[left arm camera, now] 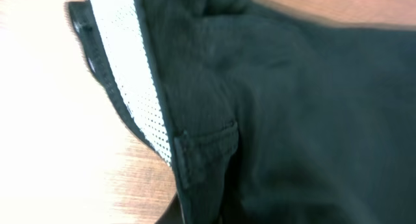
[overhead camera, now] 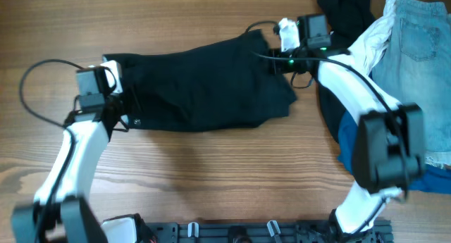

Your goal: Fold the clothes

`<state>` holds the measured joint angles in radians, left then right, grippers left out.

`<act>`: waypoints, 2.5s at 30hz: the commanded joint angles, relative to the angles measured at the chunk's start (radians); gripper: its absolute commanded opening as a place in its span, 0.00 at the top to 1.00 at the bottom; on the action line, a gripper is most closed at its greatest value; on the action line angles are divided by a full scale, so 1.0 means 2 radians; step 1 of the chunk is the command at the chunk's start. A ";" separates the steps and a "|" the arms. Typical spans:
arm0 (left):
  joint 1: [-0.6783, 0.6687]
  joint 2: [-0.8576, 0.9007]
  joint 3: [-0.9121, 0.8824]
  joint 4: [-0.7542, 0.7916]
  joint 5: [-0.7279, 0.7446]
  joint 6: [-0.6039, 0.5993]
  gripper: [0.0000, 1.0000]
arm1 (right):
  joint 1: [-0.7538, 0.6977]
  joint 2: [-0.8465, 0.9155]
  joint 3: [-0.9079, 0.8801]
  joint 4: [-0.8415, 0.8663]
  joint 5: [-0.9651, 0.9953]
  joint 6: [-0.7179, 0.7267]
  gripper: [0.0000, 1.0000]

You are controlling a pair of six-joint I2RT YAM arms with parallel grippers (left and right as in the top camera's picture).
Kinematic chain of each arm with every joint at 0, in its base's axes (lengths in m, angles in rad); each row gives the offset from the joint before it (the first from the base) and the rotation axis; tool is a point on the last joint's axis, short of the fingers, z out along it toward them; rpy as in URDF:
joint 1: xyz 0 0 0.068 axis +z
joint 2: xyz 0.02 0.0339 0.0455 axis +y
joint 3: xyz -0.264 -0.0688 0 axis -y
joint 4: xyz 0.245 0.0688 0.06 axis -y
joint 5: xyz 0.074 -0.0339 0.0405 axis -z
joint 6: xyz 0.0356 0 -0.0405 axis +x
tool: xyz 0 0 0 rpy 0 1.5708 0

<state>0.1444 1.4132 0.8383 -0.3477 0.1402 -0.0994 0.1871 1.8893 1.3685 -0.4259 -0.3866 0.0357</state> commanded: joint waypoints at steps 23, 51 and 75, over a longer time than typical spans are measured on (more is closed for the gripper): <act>-0.024 -0.013 0.173 -0.120 0.070 0.052 0.96 | 0.047 0.088 -0.064 0.082 -0.116 0.053 0.95; -0.243 0.172 0.173 0.054 0.090 -0.138 0.89 | 0.045 0.100 -0.064 0.084 -0.086 0.075 0.96; -0.257 0.172 0.173 0.004 0.066 -0.088 0.00 | -0.065 -0.079 -0.059 0.064 -0.085 0.081 0.21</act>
<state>-0.3649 1.7496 1.1618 -0.2905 0.2783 -0.3660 0.0799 1.7805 1.2499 -0.2710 -0.5598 0.2173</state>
